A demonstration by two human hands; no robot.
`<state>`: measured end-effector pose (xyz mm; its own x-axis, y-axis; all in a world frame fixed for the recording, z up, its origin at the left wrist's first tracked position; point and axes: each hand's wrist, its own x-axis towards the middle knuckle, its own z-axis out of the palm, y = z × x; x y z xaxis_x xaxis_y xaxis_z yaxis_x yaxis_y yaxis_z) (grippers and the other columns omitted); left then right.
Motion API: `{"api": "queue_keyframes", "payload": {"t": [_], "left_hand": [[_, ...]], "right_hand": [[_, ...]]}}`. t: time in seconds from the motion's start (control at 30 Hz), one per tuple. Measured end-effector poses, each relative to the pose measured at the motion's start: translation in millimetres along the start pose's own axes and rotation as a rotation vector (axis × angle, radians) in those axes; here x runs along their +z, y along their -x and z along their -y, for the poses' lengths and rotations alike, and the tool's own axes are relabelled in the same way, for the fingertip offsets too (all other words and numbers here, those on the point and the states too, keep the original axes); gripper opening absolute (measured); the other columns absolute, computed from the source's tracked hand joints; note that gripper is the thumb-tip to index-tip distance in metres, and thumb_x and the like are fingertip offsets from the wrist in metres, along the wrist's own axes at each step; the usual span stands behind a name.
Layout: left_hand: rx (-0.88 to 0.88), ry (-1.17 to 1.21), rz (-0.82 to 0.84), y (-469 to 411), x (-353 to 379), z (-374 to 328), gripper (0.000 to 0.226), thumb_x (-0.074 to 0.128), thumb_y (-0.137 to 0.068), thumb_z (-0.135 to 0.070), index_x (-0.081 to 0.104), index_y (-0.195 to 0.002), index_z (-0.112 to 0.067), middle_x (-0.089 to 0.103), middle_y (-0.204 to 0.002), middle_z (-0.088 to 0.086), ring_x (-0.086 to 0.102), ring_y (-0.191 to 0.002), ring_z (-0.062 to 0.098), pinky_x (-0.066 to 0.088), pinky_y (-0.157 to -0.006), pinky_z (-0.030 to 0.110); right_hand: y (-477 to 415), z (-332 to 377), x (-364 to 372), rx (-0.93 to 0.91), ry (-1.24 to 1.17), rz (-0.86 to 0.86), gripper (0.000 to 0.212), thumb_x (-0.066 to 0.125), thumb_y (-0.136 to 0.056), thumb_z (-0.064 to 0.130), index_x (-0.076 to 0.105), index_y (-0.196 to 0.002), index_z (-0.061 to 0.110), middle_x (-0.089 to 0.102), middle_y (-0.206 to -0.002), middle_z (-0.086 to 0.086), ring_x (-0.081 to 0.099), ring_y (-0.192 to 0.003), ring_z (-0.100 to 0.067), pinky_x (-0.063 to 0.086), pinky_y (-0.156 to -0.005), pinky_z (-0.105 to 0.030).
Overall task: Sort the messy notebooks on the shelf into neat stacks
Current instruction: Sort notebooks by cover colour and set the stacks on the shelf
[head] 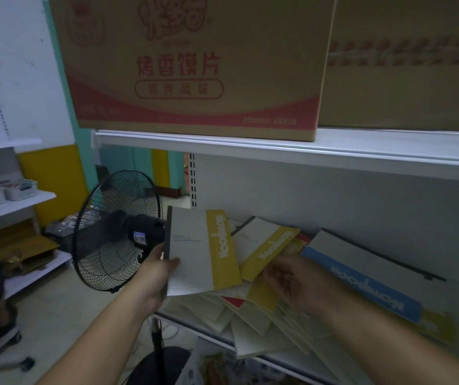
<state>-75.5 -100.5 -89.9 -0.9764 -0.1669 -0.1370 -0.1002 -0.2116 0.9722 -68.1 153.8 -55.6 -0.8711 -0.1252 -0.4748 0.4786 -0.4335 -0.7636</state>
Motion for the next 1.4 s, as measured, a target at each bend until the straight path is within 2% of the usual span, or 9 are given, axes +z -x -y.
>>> {"api": "queue_keyframes", "payload": {"t": [0.13, 0.23, 0.43, 0.53, 0.67, 0.87, 1.1, 1.27, 1.4], "left_hand": [[-0.009, -0.002, 0.024, 4, 0, -5, 0.041, 0.045, -0.093, -0.001, 0.045, -0.130, -0.018, 0.059, -0.110, 0.009, 0.058, -0.096, 0.029, 0.049, -0.065, 0.036], [0.014, 0.053, -0.005, 6, -4, -11, 0.046, 0.047, -0.090, 0.001, 0.043, -0.131, -0.020, 0.058, -0.110, 0.011, 0.057, -0.096, 0.034, 0.052, -0.067, 0.042], [0.056, 0.086, 0.052, 16, -9, -19, 0.056, 0.049, -0.086, 0.009, 0.041, -0.131, -0.025, 0.058, -0.109, 0.010, 0.057, -0.093, 0.033, 0.051, -0.062, 0.039], [0.038, 0.073, 0.076, 19, 7, -17, 0.051, 0.050, -0.089, 0.002, 0.044, -0.130, -0.028, 0.060, -0.113, 0.011, 0.059, -0.093, 0.032, 0.050, -0.064, 0.037], [0.000, 0.126, 0.209, 31, 37, -11, 0.032, 0.056, -0.091, -0.017, 0.052, -0.122, -0.026, 0.068, -0.108, 0.009, 0.067, -0.090, 0.026, 0.054, -0.059, 0.033], [-0.032, 0.093, 0.247, 34, 29, 2, 0.050, 0.053, -0.089, 0.002, 0.046, -0.132, -0.021, 0.065, -0.115, 0.012, 0.063, -0.099, 0.032, 0.053, -0.065, 0.036], [-0.034, 0.158, 0.129, 35, 11, 12, 0.048, 0.049, -0.093, -0.003, 0.043, -0.136, -0.024, 0.063, -0.119, 0.010, 0.061, -0.102, 0.031, 0.051, -0.071, 0.038], [-0.019, 0.213, 0.077, 43, 2, 15, 0.046, 0.046, -0.094, -0.002, 0.045, -0.133, -0.027, 0.063, -0.117, 0.007, 0.061, -0.101, 0.028, 0.051, -0.069, 0.037], [-0.015, 0.257, 0.039, 54, -8, 15, 0.038, 0.041, -0.096, -0.002, 0.051, -0.121, -0.030, 0.066, -0.108, 0.005, 0.063, -0.092, 0.026, 0.049, -0.064, 0.035]], "right_hand": [[-16, 4, 16, -0.125, 0.403, -0.128, 0.018, 0.052, -0.094, 0.015, 0.060, -0.086, 0.003, 0.061, -0.070, -0.014, 0.058, -0.042, -0.015, 0.046, -0.036, -0.019], [-25, 7, 17, -0.308, 0.651, -0.226, 0.022, 0.045, -0.092, 0.010, 0.065, -0.094, 0.002, 0.068, -0.093, -0.023, 0.068, -0.076, -0.032, 0.059, -0.070, -0.048], [11, 36, -20, -0.645, 0.538, -0.402, 0.030, 0.042, -0.093, 0.009, 0.066, -0.077, 0.017, 0.066, -0.081, -0.009, 0.063, -0.077, -0.027, 0.052, -0.074, -0.039], [22, 30, -19, -0.634, 0.434, -0.237, 0.028, 0.047, -0.093, 0.008, 0.071, -0.082, 0.017, 0.072, -0.085, -0.009, 0.066, -0.080, -0.025, 0.052, -0.077, -0.037], [14, 2, -3, -0.566, 0.667, -0.161, 0.025, 0.047, -0.096, 0.014, 0.070, -0.086, 0.017, 0.072, -0.085, -0.004, 0.070, -0.079, -0.023, 0.057, -0.074, -0.039], [17, -14, -5, -0.453, 0.822, -0.053, 0.027, 0.048, -0.097, 0.025, 0.067, -0.085, 0.009, 0.069, -0.070, -0.006, 0.069, -0.063, -0.021, 0.059, -0.066, -0.046], [17, -29, -17, -0.339, 1.059, -0.191, 0.061, 0.057, -0.092, 0.029, 0.029, -0.145, 0.023, 0.069, -0.076, -0.003, 0.066, -0.058, -0.018, 0.049, -0.049, -0.027], [11, -35, -9, -0.378, 0.865, -0.263, 0.063, 0.067, -0.085, 0.033, 0.036, -0.139, 0.022, 0.064, -0.085, -0.003, 0.063, -0.058, -0.019, 0.048, -0.049, -0.027], [15, -35, -7, -0.504, 1.097, -0.295, 0.040, 0.066, -0.083, 0.033, 0.046, -0.118, 0.029, 0.060, -0.079, 0.000, 0.061, -0.072, -0.018, 0.047, -0.063, -0.031]]}}
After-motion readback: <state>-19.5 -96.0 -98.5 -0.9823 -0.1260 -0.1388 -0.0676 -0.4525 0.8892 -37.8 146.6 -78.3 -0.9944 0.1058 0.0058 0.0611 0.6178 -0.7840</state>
